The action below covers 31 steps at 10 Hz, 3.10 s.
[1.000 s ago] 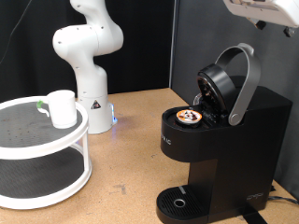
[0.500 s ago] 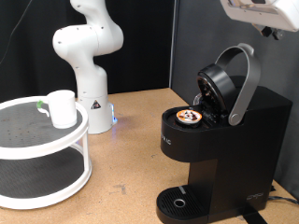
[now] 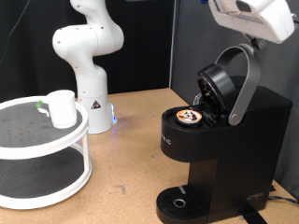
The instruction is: Make a cup of coffee with the keurig machine
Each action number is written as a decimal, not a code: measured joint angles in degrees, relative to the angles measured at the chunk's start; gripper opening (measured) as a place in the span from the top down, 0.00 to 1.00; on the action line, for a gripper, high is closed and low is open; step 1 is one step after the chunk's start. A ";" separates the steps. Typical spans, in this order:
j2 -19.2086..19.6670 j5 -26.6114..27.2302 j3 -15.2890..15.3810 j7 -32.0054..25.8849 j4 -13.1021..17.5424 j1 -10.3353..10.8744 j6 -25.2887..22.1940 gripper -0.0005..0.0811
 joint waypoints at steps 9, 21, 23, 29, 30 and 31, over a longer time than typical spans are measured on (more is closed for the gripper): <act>-2.21 -2.15 -5.57 -7.70 -0.24 -4.64 -11.82 0.99; 0.40 -27.44 -6.90 -0.37 -5.87 -7.33 -6.80 0.99; 1.58 -27.66 -7.16 -0.32 -8.65 -7.47 -2.82 0.99; 2.38 -22.80 -7.89 -3.16 -9.95 -8.28 -0.36 0.99; 2.27 -20.42 -8.14 -5.69 -10.22 -8.64 -0.34 0.99; 2.11 -18.24 -8.48 -8.30 -10.56 -8.86 -0.31 0.99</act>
